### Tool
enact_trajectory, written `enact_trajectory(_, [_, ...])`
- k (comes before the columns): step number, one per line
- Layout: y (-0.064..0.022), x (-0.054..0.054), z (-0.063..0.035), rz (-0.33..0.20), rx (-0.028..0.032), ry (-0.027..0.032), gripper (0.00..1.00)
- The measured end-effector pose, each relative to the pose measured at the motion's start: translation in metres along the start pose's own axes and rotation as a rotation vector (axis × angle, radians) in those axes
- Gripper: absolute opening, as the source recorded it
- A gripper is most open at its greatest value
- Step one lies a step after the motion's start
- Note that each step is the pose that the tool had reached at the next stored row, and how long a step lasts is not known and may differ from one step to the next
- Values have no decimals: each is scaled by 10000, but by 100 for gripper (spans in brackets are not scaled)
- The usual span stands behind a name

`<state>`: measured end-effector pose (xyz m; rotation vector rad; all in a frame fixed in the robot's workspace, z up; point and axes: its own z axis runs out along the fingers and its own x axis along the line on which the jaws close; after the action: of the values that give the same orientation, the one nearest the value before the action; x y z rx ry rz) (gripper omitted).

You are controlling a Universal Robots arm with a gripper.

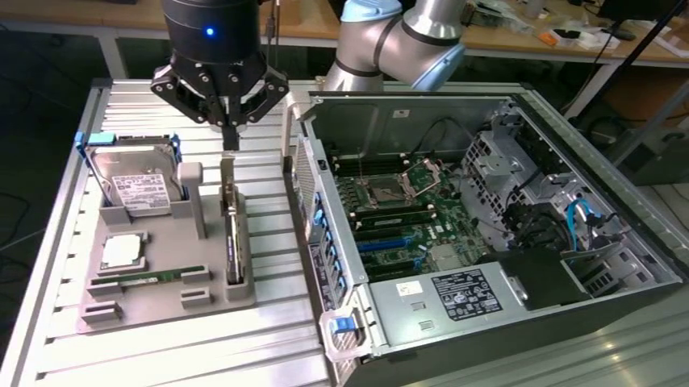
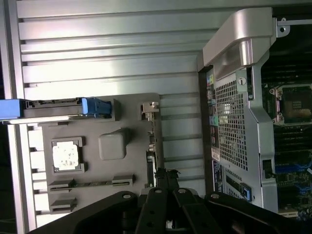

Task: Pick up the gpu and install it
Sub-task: 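Pick up the gpu and move the gpu toward the slot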

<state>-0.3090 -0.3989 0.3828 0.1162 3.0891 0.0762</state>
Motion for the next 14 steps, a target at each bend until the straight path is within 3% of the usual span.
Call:
enact_trajectory(3, [0, 0, 0, 1, 0, 0, 11])
enact_trajectory(4, [0, 0, 0, 0, 0, 0, 23])
enact_trajectory(5, [0, 0, 0, 0, 0, 0, 23])
enact_trajectory(7, [0, 0, 0, 1, 0, 0, 35])
enact_trajectory(8, [0, 0, 0, 0, 0, 0, 35])
enact_trajectory(9, [0, 0, 0, 1, 0, 0, 42])
enact_trajectory(11, [0, 0, 0, 0, 0, 0, 42])
enact_trajectory(12, [0, 0, 0, 0, 0, 0, 48])
enact_trajectory(14, [0, 0, 0, 0, 0, 0, 48])
